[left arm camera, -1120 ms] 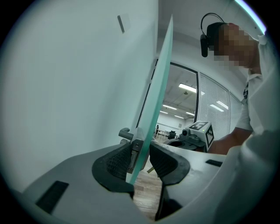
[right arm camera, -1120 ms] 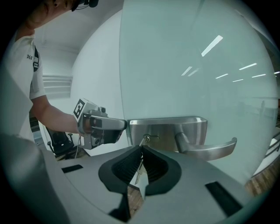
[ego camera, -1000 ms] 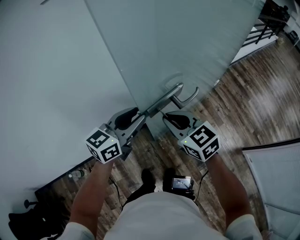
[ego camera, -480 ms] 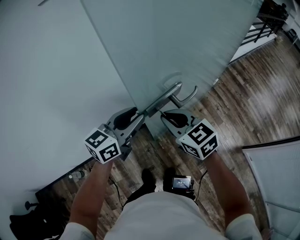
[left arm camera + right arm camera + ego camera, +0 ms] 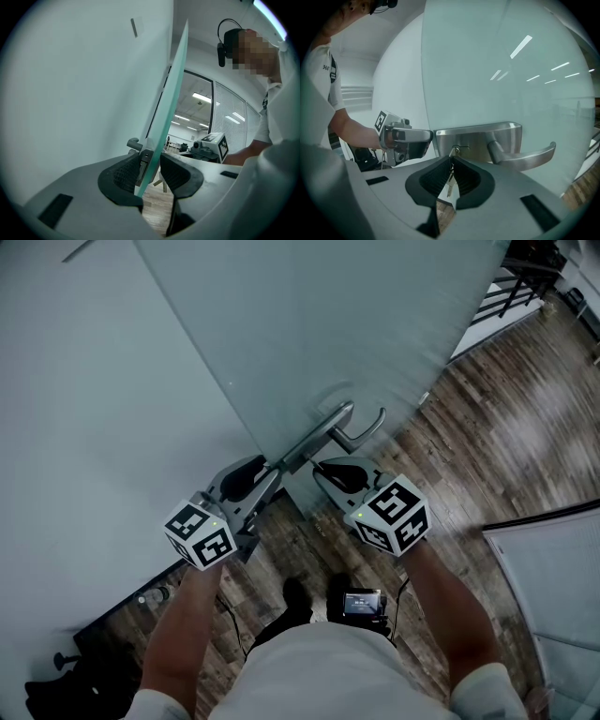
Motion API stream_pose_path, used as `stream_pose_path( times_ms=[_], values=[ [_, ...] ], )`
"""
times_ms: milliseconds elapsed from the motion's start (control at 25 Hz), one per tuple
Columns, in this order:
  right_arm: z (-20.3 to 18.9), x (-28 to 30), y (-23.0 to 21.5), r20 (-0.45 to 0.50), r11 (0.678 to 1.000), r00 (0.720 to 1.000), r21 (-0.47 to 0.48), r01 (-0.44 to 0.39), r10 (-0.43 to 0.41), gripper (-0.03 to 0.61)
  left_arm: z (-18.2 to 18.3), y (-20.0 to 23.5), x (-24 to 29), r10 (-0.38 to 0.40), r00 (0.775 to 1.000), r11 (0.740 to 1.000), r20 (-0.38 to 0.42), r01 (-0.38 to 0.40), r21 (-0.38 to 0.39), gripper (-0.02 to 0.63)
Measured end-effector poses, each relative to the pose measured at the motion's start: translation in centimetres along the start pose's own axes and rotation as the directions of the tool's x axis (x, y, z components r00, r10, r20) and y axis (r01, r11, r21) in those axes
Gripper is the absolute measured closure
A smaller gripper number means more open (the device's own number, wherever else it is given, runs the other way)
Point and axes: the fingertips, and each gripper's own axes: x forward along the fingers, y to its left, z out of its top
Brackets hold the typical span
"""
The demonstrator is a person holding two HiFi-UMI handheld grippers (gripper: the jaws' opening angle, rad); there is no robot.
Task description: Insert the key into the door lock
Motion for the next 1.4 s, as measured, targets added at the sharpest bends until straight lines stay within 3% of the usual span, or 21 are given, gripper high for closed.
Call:
stream_pose_path(
  times_ms=[800,1400],
  values=[
    [0.4,-0.2,-0.2,0.011,0.999,0.999,0.036,0.030,-0.030,0.548,0.4,-0.1,0.1,-0.032,0.999,0.999,-0.005,0.032,-0.001,0.474],
    [0.6,-0.9,-0.8,0.043,0.995,0.997,0.082,0.062,-0.066,0.503,0.2,-0.2,0.1,-0.026,1.000,1.000,-0.001,0.026,-0.017,0.474]
  ],
)
